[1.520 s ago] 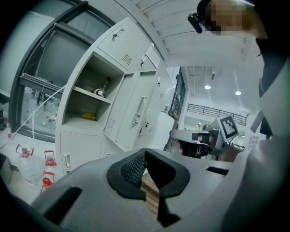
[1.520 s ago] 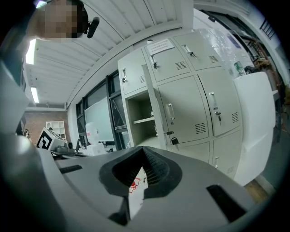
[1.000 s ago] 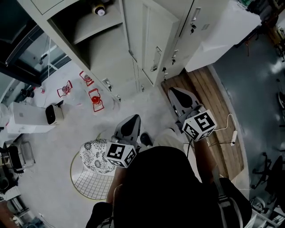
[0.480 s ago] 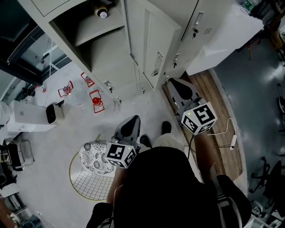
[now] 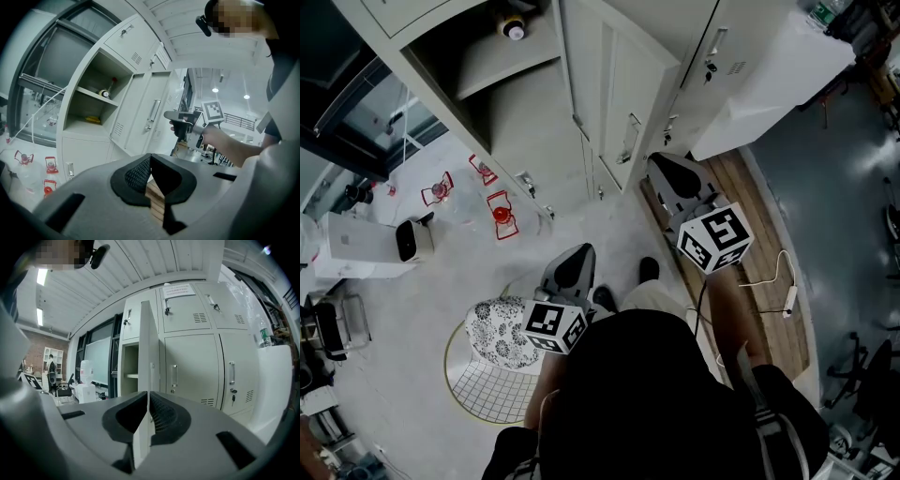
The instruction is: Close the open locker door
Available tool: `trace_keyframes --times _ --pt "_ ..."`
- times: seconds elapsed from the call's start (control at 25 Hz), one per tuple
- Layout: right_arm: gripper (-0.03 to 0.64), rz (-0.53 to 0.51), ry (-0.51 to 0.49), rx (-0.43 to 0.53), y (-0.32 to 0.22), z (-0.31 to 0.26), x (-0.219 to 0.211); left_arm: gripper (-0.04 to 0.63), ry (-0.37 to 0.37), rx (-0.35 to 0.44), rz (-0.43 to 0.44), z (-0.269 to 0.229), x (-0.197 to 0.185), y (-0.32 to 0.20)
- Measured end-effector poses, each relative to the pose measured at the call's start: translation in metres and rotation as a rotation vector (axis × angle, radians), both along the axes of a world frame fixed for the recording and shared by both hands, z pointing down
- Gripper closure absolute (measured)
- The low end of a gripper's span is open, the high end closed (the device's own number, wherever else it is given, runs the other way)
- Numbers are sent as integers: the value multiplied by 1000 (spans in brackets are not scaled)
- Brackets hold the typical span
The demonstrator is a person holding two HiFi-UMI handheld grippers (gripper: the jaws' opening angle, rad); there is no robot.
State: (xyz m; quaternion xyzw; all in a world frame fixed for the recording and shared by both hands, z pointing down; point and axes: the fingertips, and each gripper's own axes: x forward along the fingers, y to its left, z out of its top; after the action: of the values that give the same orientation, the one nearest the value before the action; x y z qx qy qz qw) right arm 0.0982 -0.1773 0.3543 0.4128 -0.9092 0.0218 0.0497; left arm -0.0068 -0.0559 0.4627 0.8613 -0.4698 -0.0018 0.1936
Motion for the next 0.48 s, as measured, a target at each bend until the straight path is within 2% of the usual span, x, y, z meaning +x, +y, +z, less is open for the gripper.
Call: trace_keyframes --times 0.48 --pt "589 -37 7 0 -6 -3 -9 577 9 -6 -5 2 -3 -4"
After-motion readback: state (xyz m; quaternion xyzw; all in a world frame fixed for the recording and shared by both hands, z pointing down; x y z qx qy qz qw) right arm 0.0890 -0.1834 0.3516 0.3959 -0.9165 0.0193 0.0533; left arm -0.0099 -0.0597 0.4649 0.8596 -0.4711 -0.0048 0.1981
